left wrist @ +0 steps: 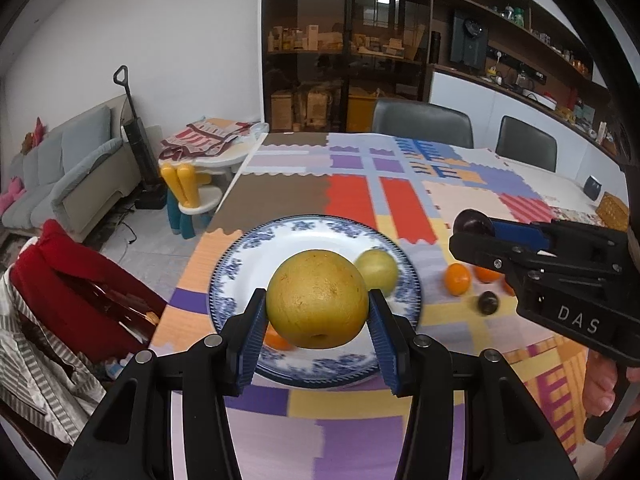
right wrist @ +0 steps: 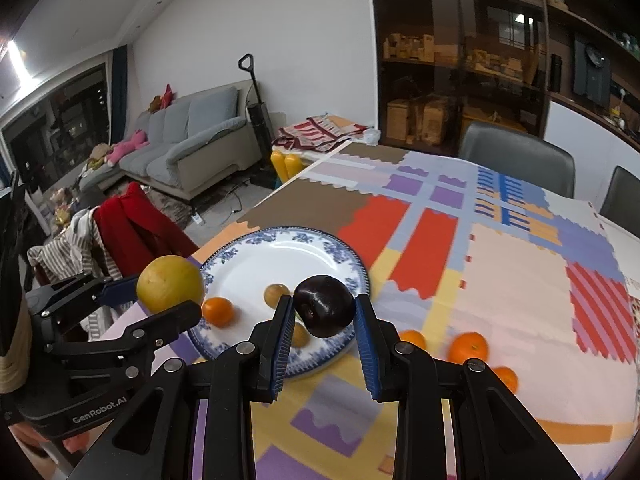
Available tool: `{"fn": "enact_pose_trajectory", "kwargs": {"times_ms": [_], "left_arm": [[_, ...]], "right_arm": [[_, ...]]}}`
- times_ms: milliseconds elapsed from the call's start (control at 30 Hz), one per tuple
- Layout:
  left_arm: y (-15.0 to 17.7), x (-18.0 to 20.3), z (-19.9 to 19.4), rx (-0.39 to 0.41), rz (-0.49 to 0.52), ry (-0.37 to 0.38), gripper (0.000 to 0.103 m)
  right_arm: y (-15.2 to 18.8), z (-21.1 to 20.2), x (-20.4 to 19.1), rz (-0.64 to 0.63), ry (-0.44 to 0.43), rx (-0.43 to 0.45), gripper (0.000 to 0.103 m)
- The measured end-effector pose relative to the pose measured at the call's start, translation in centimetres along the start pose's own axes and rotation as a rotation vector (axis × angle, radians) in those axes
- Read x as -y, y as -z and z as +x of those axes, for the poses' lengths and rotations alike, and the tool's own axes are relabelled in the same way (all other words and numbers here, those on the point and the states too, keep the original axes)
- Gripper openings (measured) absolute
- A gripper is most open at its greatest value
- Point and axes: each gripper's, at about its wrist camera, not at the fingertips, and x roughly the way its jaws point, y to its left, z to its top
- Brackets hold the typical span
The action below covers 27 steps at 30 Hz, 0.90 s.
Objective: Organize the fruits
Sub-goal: 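Open the left gripper over the plate while the right gripper releases the plum there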
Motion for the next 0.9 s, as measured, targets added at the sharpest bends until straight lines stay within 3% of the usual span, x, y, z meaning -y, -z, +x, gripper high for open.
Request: {"fn": "enact_pose_trajectory", "kwargs": {"times_ms": [400, 900], "left_arm": [[-0.6, -3.8, 4.6, -0.061, -0.014, 0.001, 0.048], [-0.3, -4.6, 9.5, -0.156, -0.011, 0.033, 0.048]], "right_arm": [[-2.6, 7.5, -1.2, -0.002, -0.033, -0.115, 0.031], [-3.9, 14.1, -2.0, -0.033, -0.018, -0.227, 0.031]]}}
